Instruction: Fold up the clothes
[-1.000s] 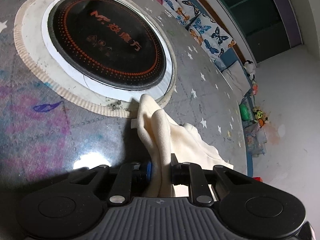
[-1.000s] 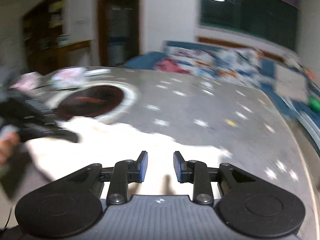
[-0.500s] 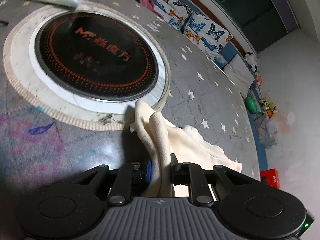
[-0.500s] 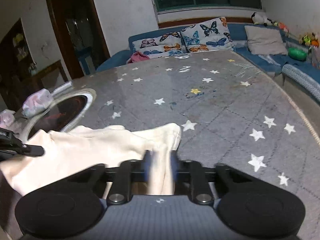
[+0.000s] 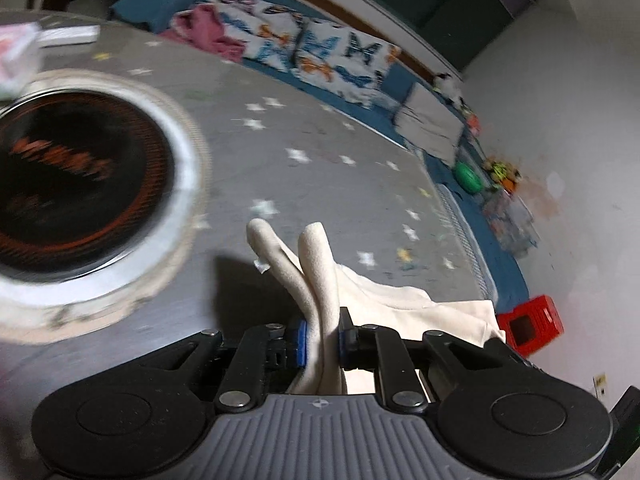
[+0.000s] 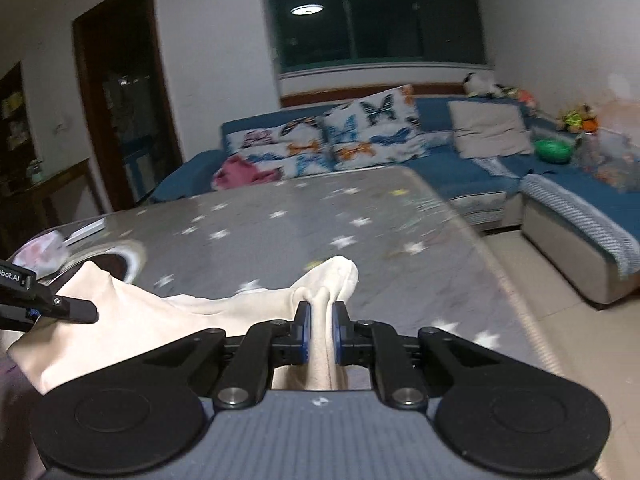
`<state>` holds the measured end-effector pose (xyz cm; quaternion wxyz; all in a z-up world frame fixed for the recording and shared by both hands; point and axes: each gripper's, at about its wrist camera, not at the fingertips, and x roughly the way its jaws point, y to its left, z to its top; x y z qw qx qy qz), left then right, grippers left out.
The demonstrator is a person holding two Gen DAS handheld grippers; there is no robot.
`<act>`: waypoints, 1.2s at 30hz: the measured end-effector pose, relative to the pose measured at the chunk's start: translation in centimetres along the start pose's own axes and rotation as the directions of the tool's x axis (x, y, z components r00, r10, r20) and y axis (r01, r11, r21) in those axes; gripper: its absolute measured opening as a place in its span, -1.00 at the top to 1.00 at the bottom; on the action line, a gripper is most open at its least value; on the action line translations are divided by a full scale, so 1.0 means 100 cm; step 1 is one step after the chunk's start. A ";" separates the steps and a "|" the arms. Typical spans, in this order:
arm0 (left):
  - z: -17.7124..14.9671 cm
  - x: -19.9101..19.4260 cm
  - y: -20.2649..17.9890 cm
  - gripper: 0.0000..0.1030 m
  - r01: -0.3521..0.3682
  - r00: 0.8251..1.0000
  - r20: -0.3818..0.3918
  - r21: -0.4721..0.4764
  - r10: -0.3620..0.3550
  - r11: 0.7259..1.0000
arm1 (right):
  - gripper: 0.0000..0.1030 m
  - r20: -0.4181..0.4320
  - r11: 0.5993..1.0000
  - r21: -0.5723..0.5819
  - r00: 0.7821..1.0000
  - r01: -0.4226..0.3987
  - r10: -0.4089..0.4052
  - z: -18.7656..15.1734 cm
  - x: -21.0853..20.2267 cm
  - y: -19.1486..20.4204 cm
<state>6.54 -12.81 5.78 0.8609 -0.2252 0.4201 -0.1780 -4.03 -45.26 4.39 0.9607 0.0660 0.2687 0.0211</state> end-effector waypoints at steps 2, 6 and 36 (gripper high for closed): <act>0.004 0.013 -0.017 0.70 0.023 1.000 -0.006 0.030 -0.023 0.999 | 0.82 0.011 0.999 0.005 0.999 0.041 -0.041 0.006 -0.001 -0.013; 0.007 0.041 -0.043 0.71 0.051 0.998 -0.026 0.081 -0.049 0.995 | 0.82 0.028 0.992 0.019 0.992 0.124 -0.124 0.015 -0.002 -0.040; 0.002 0.082 -0.059 0.42 -0.036 0.998 -0.037 0.316 0.050 0.948 | 0.69 -0.109 0.972 -0.013 0.966 0.233 -0.234 -0.005 0.027 -0.071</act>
